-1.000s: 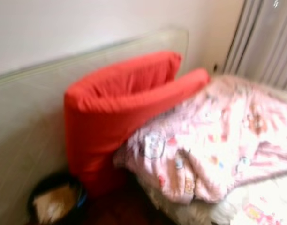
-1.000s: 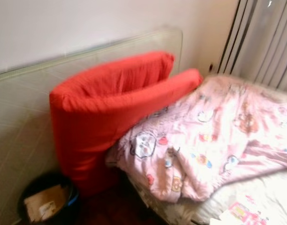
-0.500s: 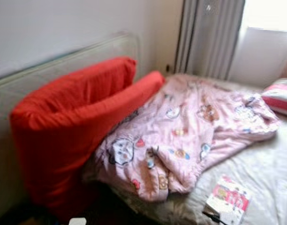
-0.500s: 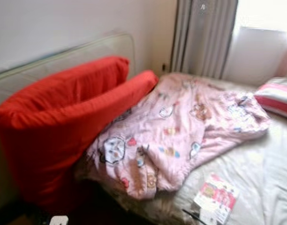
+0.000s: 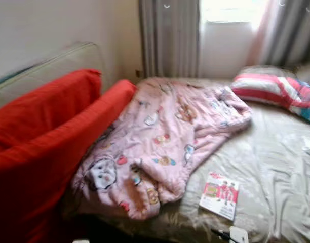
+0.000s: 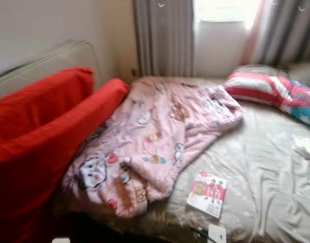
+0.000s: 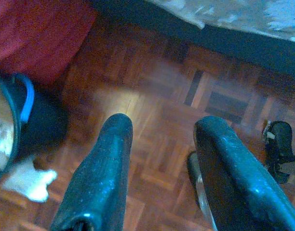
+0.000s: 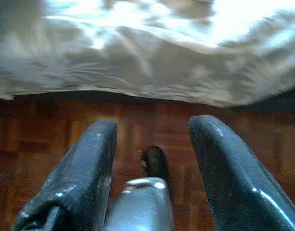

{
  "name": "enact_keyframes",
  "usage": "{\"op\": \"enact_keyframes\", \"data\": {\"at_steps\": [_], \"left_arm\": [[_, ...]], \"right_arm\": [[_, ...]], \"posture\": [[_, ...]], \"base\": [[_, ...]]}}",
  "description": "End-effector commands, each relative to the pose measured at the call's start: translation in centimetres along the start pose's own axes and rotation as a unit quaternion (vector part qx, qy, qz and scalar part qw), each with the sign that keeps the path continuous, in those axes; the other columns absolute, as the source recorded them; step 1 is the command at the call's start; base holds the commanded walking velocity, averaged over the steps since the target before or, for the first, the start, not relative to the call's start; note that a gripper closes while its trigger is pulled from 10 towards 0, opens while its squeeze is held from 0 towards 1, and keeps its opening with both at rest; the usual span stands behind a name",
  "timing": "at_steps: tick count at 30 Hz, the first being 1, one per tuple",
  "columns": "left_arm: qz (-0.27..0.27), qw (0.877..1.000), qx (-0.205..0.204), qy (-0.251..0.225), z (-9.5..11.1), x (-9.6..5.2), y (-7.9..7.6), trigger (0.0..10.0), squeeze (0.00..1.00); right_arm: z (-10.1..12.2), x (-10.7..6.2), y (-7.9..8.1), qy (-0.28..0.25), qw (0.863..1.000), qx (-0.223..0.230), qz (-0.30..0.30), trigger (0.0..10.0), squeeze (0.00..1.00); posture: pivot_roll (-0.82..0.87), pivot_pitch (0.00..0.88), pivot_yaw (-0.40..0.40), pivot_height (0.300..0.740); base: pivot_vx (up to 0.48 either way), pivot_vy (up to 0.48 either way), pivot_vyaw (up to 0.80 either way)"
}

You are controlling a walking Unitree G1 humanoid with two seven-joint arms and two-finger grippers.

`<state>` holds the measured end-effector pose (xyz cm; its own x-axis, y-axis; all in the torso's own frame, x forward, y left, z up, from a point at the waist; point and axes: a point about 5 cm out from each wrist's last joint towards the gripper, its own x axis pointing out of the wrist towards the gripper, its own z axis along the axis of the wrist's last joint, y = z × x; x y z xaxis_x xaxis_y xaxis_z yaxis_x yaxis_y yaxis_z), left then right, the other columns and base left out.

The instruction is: Clean up the room

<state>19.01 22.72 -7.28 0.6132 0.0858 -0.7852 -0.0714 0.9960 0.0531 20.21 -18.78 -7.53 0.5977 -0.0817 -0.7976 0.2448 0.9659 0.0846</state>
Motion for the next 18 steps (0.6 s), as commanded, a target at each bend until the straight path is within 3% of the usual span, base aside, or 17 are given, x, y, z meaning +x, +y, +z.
{"op": "enact_keyframes", "data": {"at_steps": [1, 8, 14, 18], "left_arm": [[-0.001, 1.0, 0.005, 0.004, -0.18, -0.07, 0.22, 10.0, 0.0], [-0.003, 1.0, 0.004, 0.003, -0.26, -0.06, 0.03, 10.0, 0.0], [-0.005, 1.0, 0.002, 0.005, -0.43, -0.07, -0.16, 10.0, 0.0], [-0.003, 1.0, -0.001, 0.005, -0.46, -0.08, -0.13, 10.0, 0.0]], "right_arm": [[0.22, 0.02, -0.14, -0.004, 1.0, 0.007, -0.006, 10.0, 0.0], [0.33, 0.0, -0.41, -0.008, 1.0, 0.004, -0.008, 10.0, 0.0], [0.33, -0.02, -0.72, -0.006, 1.0, 0.001, -0.009, 10.0, 0.0], [0.27, -0.02, -0.7, -0.001, 1.0, -0.006, -0.004, 10.0, 0.0]], "posture": [[-0.01, 0.0, 0.084, 0.74], [0.0, 0.0, 0.07, 0.74], [0.0, 0.0, 0.056, 0.74], [0.01, 0.0, 0.054, 0.74]], "base": [[0.0, 0.0, 0.0], [0.0, 0.0, 0.0], [0.0, -0.316, 0.0], [0.0, -0.322, -0.76]]}}
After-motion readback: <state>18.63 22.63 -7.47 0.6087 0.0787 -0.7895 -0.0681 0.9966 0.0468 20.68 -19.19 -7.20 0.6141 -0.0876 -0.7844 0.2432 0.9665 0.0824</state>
